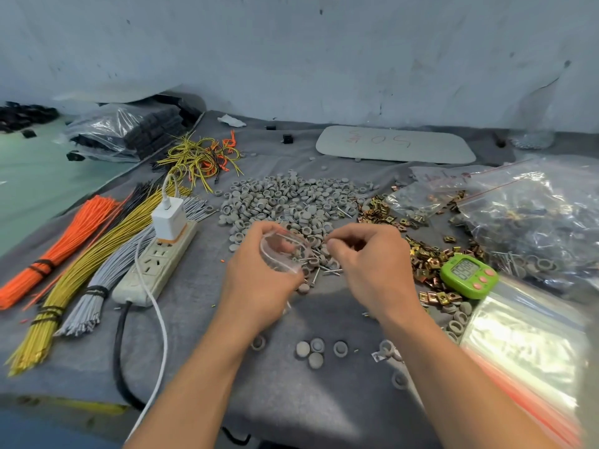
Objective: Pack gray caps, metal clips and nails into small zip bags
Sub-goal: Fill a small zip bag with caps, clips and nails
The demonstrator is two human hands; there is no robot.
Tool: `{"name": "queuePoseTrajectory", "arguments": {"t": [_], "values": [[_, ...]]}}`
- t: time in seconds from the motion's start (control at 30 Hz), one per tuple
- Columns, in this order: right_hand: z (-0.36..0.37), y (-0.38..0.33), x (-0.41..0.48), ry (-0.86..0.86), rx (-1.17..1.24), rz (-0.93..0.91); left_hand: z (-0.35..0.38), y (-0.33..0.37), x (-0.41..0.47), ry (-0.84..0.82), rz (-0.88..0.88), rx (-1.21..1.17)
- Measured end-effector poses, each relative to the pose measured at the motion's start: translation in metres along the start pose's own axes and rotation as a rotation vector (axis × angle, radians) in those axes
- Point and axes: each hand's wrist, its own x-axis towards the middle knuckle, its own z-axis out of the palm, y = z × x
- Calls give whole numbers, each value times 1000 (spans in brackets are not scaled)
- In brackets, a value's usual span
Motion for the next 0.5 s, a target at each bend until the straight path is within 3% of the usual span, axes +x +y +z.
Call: {"name": "queuePoseTrajectory", "arguments": {"t": [0.17,0.37,0.5], "values": [[19,-1,-14,-336,-435,-51,-5,-5,7,171,-28,-144],[30,-7,-19,-283,-658,-103,-9,3,1,248,35,-75],[25,-3,-18,-251,-529,-50,-9,3,-4,167,80,142]]}}
